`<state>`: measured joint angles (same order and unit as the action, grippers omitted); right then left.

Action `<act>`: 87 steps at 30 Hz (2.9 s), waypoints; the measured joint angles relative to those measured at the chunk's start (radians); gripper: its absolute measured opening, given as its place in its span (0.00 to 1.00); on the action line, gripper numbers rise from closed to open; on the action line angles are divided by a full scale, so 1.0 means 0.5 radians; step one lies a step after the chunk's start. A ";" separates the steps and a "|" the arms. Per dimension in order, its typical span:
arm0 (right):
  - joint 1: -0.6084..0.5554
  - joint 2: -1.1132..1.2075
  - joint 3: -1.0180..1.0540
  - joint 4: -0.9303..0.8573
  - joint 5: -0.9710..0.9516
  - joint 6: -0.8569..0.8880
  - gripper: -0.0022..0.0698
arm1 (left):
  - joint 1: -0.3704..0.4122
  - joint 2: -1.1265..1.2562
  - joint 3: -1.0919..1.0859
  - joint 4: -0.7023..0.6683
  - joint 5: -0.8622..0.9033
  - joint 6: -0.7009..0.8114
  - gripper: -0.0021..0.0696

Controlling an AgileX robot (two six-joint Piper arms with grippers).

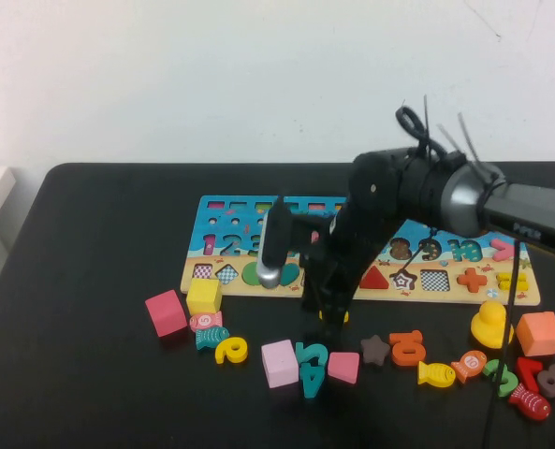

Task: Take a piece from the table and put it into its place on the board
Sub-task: Pick up the "Pentagon"

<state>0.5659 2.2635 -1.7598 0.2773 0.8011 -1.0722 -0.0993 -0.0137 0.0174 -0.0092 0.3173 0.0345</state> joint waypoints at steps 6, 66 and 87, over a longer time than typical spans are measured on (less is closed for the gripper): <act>0.000 -0.067 0.000 -0.408 -0.015 0.365 0.06 | 0.000 0.000 0.000 0.000 0.000 0.000 0.03; 0.000 0.111 -0.123 0.141 -0.006 0.535 0.68 | 0.000 0.000 0.000 0.000 0.000 0.000 0.03; 0.000 0.196 -0.138 0.167 -0.060 0.543 0.53 | 0.000 0.000 0.000 0.000 0.000 0.000 0.03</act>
<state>0.5659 2.3616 -1.8286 0.3608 0.7712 -0.8008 -0.0993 -0.0137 0.0174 -0.0092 0.3173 0.0345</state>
